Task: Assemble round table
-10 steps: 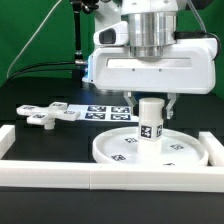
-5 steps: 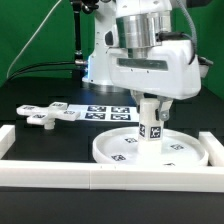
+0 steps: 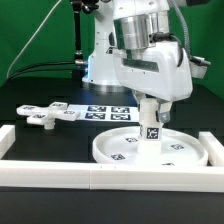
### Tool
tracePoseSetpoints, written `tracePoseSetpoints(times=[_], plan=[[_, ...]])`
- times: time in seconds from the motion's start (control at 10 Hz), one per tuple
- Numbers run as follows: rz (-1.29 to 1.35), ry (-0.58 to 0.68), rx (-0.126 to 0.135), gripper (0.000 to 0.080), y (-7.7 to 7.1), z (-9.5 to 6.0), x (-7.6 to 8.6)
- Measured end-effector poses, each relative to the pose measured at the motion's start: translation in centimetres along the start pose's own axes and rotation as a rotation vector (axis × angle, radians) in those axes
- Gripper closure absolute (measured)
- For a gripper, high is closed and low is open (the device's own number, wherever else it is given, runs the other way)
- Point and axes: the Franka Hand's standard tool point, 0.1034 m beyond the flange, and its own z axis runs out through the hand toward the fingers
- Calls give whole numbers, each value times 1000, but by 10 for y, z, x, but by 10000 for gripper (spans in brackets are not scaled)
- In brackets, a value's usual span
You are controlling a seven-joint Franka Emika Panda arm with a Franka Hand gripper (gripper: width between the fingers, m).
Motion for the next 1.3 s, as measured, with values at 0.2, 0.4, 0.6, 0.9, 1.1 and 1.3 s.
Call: tracePoseSetpoints(times=[0.2,0.4,0.6,0.9,1.1,1.3], plan=[[-169,5,6,160,-2,0,1],[-284,5,5,153,-2,0,1],[-444,4,2,150,-1,0,1],[-780,11,-27,150,-3,-2,1],[-978,21,-43,150,-6,-4,0],[-1100,18,-45,150,-6,-3,0]])
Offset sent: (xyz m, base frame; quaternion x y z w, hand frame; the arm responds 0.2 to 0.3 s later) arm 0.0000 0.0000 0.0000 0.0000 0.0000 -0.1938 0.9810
